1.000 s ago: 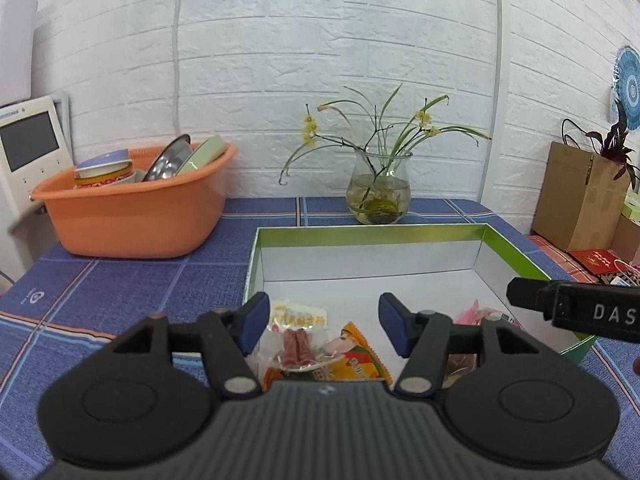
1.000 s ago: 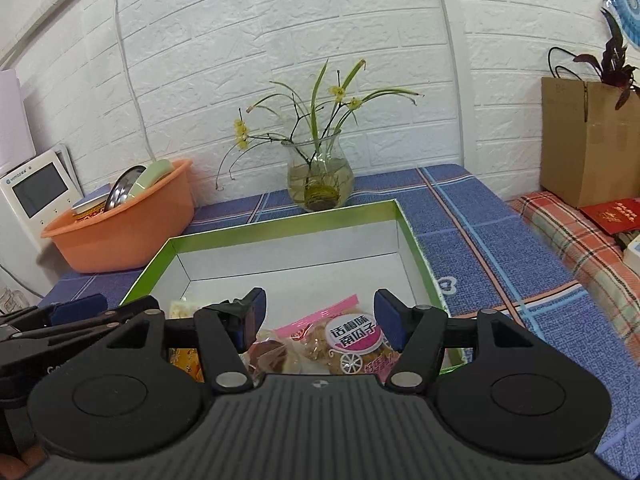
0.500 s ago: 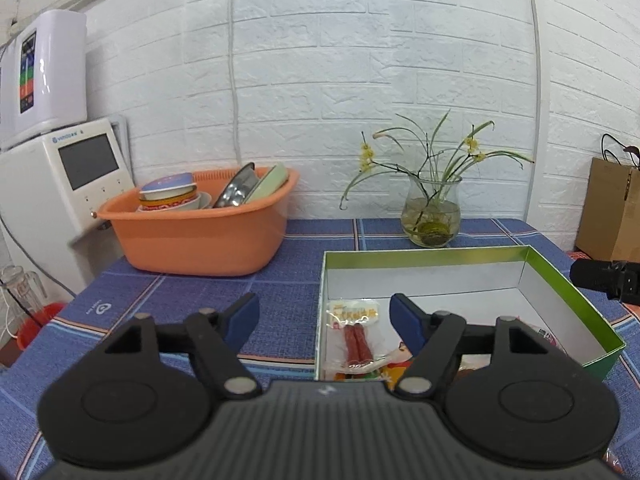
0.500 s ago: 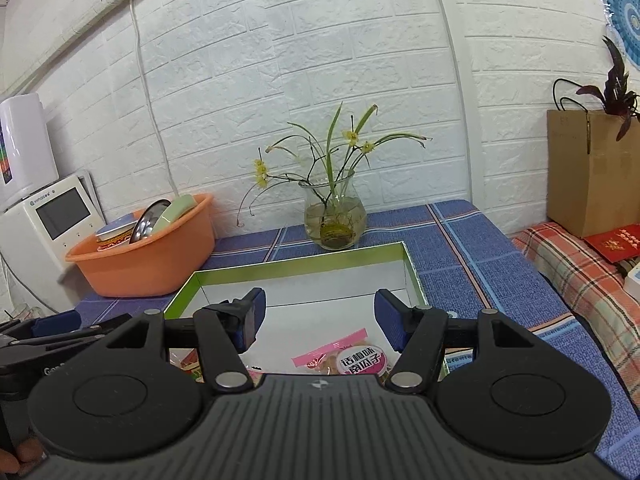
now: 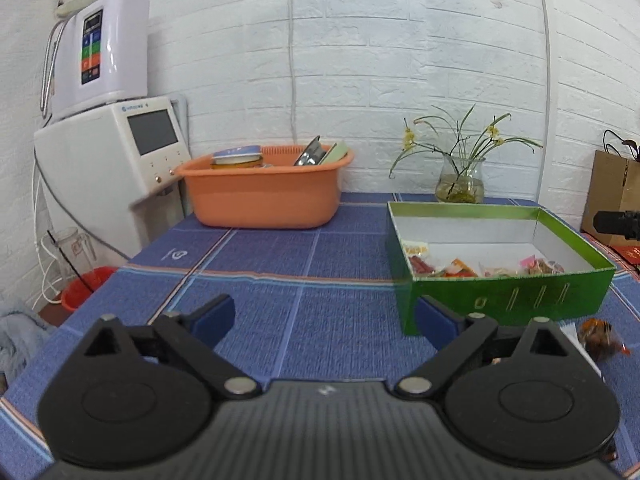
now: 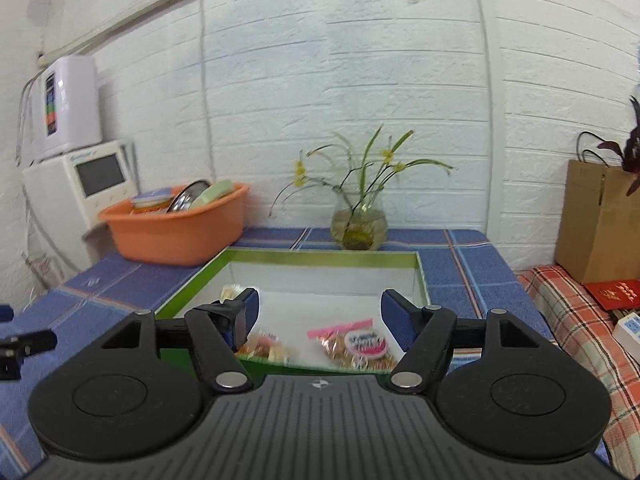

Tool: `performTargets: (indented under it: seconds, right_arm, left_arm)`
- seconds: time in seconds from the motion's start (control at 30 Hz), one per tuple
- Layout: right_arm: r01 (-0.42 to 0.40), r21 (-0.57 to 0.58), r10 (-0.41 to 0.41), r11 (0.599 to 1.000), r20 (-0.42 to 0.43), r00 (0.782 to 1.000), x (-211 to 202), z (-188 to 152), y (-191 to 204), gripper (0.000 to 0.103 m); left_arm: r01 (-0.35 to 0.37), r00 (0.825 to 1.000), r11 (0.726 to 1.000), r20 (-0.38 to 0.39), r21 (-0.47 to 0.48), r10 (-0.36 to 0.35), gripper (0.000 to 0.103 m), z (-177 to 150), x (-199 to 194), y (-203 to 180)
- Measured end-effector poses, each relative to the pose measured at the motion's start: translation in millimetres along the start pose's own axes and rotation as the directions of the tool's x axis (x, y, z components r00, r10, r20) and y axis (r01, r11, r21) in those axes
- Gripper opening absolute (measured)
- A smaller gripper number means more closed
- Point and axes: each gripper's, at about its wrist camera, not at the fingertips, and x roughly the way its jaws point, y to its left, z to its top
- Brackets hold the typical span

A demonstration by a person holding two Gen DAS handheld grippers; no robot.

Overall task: Organize snacks
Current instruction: 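Grasp the orange-edged peanut bag with the right gripper while the left grasps the chocolate-chip cracker pack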

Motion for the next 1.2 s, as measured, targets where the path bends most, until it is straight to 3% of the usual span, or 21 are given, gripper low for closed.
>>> performTargets:
  seconds: [0.2,0.43,0.53,0.7,0.77,0.83,0.97,1.03,1.1,1.2]
  right_arm:
    - [-0.059,0.002,0.059,0.998,-0.024,0.998,-40.3,-37.8,-14.5,0.103]
    - [0.019,0.134,-0.005,0.991,-0.104,0.995,-32.8,-58.6,-33.5,0.103]
    - [0.043,0.270,-0.003,0.962,-0.148,0.989,-16.9,-63.6,-42.8,0.103]
    - [0.028,0.477,0.114,0.878,-0.267,0.957,19.8,-72.3,-48.3,0.103]
    - [0.033,0.507,0.136,0.861,-0.291,0.947,28.6,-74.4,-43.3,0.103]
    - [0.043,0.486,0.115,0.873,-0.290,0.950,30.1,-73.6,-38.5,0.103]
    - [0.009,0.461,0.135,0.887,-0.277,0.951,29.7,-74.9,-39.7,0.103]
    - [0.026,0.446,0.115,0.895,-0.285,0.952,27.3,-74.8,-42.6,0.089]
    - [0.010,0.468,0.138,0.884,-0.280,0.950,23.7,-76.7,-47.4,0.083]
    - [0.008,0.483,0.144,0.876,-0.277,0.950,13.3,-79.2,-49.3,0.078]
  left_arm:
    - [0.150,0.985,0.989,-0.080,-0.003,-0.150,0.095,-41.8,-21.5,6.4]
    - [0.285,0.956,0.944,-0.120,0.168,-0.267,0.095,-61.9,-23.2,-13.0]
    - [0.324,0.944,0.921,-0.144,0.218,-0.299,0.095,-69.5,-17.9,-18.5]
    - [0.398,0.909,0.872,-0.250,0.285,-0.334,0.096,-76.8,2.1,-26.6]
    - [0.436,0.890,0.862,-0.264,0.258,-0.371,0.096,-78.4,8.8,-24.4]
    - [0.473,0.866,0.857,-0.288,0.205,-0.409,0.096,-78.2,16.2,-21.2]
    - [0.487,0.860,0.850,-0.282,0.199,-0.426,0.095,-82.2,16.1,-21.0]
    - [0.489,0.857,0.852,-0.286,0.188,-0.429,0.086,-82.2,11.7,-19.4]
    - [0.483,0.857,0.860,-0.291,0.164,-0.425,0.064,-80.5,4.0,-14.4]
    - [0.461,0.862,0.875,-0.308,0.147,-0.403,0.062,-80.2,-6.1,-7.0]
